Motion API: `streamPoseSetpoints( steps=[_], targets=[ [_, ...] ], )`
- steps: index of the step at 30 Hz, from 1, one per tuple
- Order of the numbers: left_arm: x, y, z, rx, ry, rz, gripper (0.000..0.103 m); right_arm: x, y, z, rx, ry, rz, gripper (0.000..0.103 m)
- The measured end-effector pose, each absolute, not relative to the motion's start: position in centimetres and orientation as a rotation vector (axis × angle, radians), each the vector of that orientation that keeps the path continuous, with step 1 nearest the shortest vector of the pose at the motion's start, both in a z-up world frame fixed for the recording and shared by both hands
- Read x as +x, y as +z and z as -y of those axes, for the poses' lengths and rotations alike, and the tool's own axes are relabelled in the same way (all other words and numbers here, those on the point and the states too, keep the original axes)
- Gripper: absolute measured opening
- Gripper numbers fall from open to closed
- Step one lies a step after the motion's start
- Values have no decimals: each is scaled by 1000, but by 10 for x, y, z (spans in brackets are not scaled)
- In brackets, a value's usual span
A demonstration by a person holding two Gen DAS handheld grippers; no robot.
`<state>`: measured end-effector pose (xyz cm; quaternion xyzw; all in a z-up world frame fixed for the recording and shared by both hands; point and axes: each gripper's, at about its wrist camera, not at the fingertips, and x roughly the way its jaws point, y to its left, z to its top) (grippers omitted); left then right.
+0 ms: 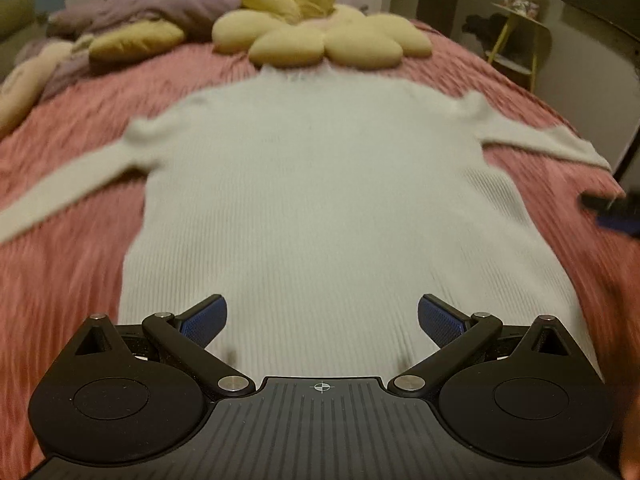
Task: Fold small clothes
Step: 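Grasp the cuff of one sweater sleeve with the right tool, then fold the held sleeve across the sweater body and open the right tool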
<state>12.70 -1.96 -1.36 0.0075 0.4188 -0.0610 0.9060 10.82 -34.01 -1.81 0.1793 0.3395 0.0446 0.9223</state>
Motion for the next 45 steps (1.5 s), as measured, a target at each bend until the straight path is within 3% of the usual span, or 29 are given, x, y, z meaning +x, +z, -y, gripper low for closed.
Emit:
streamPoseSetpoints(
  steps=[8, 16, 17, 19, 20, 21, 27, 32, 33, 35, 45],
  targets=[
    [185, -29, 29, -73, -78, -881, 103, 204, -43, 512, 745, -295, -521, 56],
    [210, -44, 33, -117, -84, -913, 103, 238, -86, 583, 963, -371, -467, 54],
    [212, -47, 33, -119, -86, -920, 103, 241, -88, 587, 964, -373, -462, 50],
    [214, -48, 32, -113, -93, -919, 103, 251, -91, 591, 963, -383, -476, 30],
    [214, -48, 31, -111, -100, -915, 103, 254, -90, 592, 952, -389, -497, 11],
    [214, -47, 29, -112, -111, -909, 103, 260, -88, 590, 918, -403, -530, 8],
    [227, -32, 10, -211, -162, -862, 103, 273, -16, 490, 496, -213, -422, 7],
    [241, -10, 1, -300, -239, -808, 103, 268, 12, 336, 185, 211, -423, 9],
    [245, -9, 1, -307, -252, -809, 103, 265, 7, 310, 164, 289, -467, 17],
    [253, -8, 1, -312, -285, -815, 103, 260, -8, 282, 191, 370, -551, 33],
    [323, -45, 0, -511, -341, -961, 103, 231, -64, 324, 483, 232, -636, 34]
  ],
)
